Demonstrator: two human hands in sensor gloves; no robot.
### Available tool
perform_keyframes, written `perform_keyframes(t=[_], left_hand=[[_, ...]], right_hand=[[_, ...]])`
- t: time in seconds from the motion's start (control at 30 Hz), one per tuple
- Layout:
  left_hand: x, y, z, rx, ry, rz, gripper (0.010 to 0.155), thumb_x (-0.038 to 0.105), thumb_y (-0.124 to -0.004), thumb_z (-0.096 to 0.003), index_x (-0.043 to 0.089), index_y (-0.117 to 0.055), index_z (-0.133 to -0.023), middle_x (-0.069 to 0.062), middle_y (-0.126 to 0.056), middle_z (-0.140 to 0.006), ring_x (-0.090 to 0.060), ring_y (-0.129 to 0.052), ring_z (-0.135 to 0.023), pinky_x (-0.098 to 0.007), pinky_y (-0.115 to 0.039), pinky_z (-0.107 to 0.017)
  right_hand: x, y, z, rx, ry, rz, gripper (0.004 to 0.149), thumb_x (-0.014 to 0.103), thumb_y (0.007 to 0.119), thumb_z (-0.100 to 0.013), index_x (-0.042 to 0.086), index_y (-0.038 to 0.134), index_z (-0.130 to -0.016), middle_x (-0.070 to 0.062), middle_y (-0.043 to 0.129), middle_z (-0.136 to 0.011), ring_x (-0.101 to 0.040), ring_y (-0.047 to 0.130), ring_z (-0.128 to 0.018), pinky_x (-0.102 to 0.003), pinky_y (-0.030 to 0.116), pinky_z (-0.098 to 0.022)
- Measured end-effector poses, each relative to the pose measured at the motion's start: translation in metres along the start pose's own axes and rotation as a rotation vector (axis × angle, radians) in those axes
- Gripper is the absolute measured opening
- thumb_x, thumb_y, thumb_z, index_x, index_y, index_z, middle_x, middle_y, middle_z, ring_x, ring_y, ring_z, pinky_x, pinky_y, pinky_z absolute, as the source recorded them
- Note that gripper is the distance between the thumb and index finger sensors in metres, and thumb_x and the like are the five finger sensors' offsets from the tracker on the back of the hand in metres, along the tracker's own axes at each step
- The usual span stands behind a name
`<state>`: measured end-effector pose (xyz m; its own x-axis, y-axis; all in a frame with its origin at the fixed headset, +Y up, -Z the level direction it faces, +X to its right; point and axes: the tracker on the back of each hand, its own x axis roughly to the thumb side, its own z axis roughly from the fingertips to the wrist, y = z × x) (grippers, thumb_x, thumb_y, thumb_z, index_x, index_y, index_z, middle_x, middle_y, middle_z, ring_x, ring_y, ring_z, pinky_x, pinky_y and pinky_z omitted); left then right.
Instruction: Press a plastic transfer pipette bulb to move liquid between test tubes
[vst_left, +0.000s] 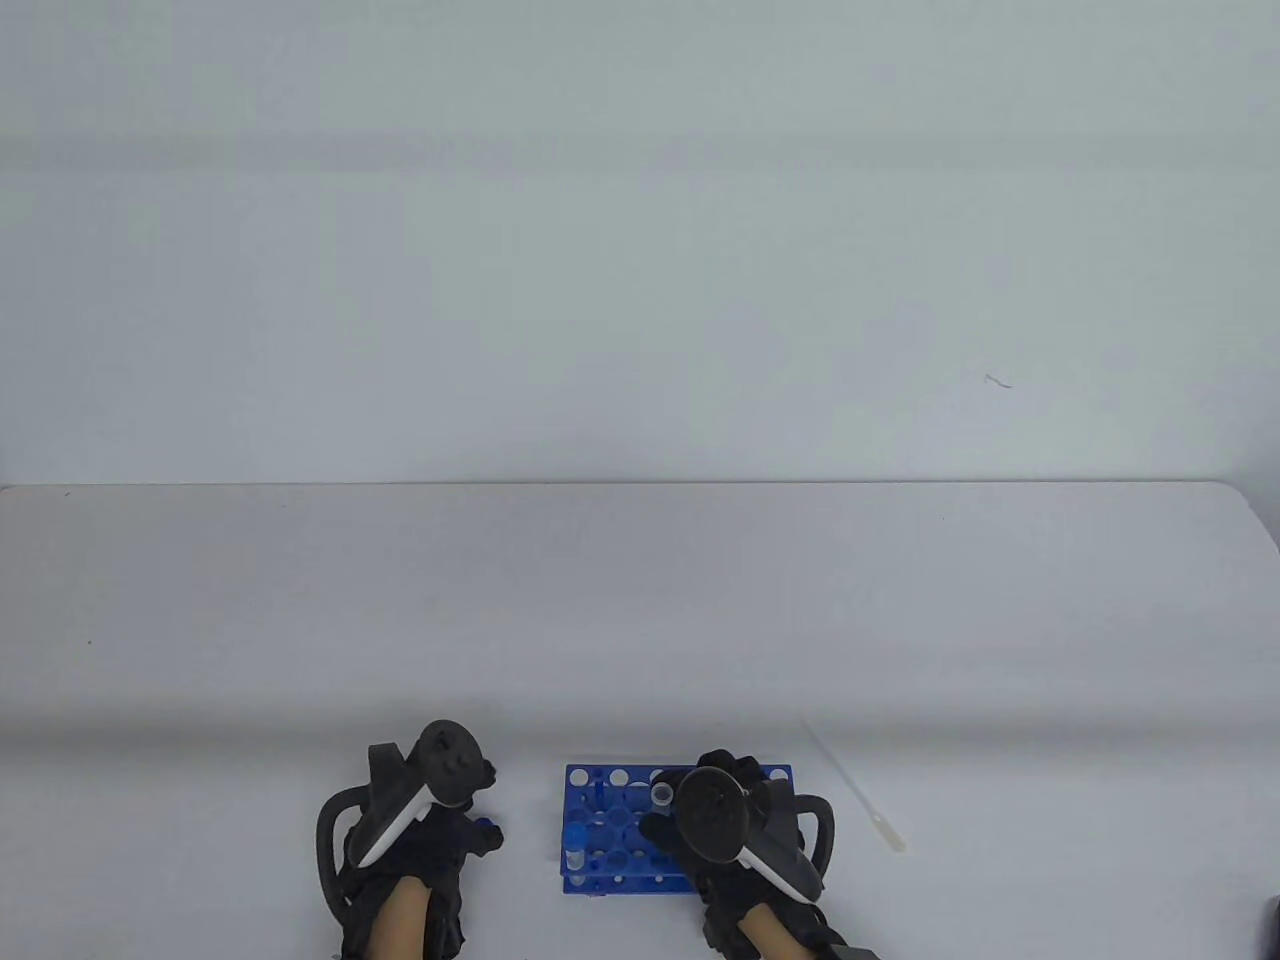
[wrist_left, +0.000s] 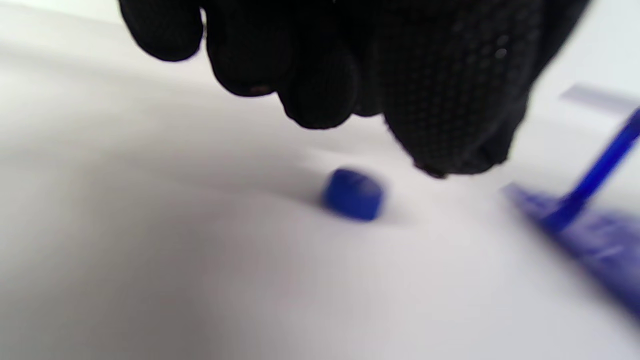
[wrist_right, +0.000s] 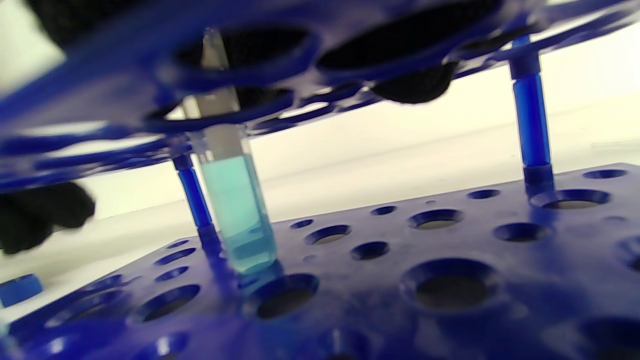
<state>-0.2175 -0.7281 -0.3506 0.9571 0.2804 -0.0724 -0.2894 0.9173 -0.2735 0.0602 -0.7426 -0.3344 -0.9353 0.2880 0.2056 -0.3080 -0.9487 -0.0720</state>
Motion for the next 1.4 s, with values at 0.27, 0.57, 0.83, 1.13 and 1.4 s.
perform_keyframes(t=[0.27, 0.57, 0.83, 1.13, 1.4], left_hand=[[0.029, 0.015, 0.014, -0.139, -0.340, 0.191, 0.089, 0.050, -0.090, -0.0345, 0.043, -0.048, -0.113, 0.005, -0.062, -0.108, -0.020, -0.060, -0.090, -0.050, -0.054, -0.077], [0.036, -0.017, -0.001, -0.281, -0.289, 0.139, 0.072, 0.048, -0.089, -0.0354, 0.045, -0.065, -0.103, 0.006, -0.071, -0.096, -0.019, -0.066, -0.081, -0.050, -0.058, -0.074], [0.033, -0.023, -0.004, -0.240, -0.303, 0.220, 0.068, 0.047, -0.091, -0.0335, 0.046, -0.069, -0.098, 0.007, -0.073, -0.093, -0.018, -0.068, -0.079, -0.050, -0.060, -0.073], [0.034, -0.032, -0.008, -0.291, -0.310, 0.253, 0.052, 0.045, -0.090, -0.0340, 0.051, -0.079, -0.084, 0.007, -0.074, -0.091, -0.018, -0.068, -0.078, -0.051, -0.059, -0.074], [0.033, -0.032, -0.008, -0.302, -0.297, 0.285, 0.052, 0.045, -0.091, -0.0321, 0.052, -0.079, -0.082, 0.007, -0.076, -0.090, -0.018, -0.069, -0.077, -0.051, -0.059, -0.074]], right_hand=[[0.000, 0.000, 0.000, 0.003, -0.002, -0.002, 0.048, 0.051, 0.087, -0.031, 0.030, 0.084, -0.074, 0.002, 0.082, -0.063, -0.026, 0.083, -0.057, -0.046, 0.069, -0.047], [0.000, 0.000, 0.000, 0.003, -0.002, -0.002, 0.048, 0.051, 0.087, -0.031, 0.030, 0.084, -0.074, 0.002, 0.081, -0.063, -0.026, 0.083, -0.057, -0.046, 0.069, -0.047], [0.000, 0.000, 0.000, 0.003, -0.003, 0.000, 0.048, 0.051, 0.086, -0.031, 0.030, 0.084, -0.074, 0.002, 0.081, -0.063, -0.026, 0.083, -0.057, -0.046, 0.069, -0.047], [0.000, 0.000, 0.000, 0.002, -0.004, 0.000, 0.048, 0.051, 0.086, -0.031, 0.030, 0.084, -0.074, 0.002, 0.081, -0.063, -0.026, 0.083, -0.058, -0.046, 0.069, -0.047], [-0.003, -0.009, 0.000, 0.123, -0.008, -0.121, 0.067, 0.050, 0.086, -0.032, 0.017, 0.076, -0.089, -0.009, 0.077, -0.077, -0.034, 0.078, -0.067, -0.052, 0.064, -0.052]])
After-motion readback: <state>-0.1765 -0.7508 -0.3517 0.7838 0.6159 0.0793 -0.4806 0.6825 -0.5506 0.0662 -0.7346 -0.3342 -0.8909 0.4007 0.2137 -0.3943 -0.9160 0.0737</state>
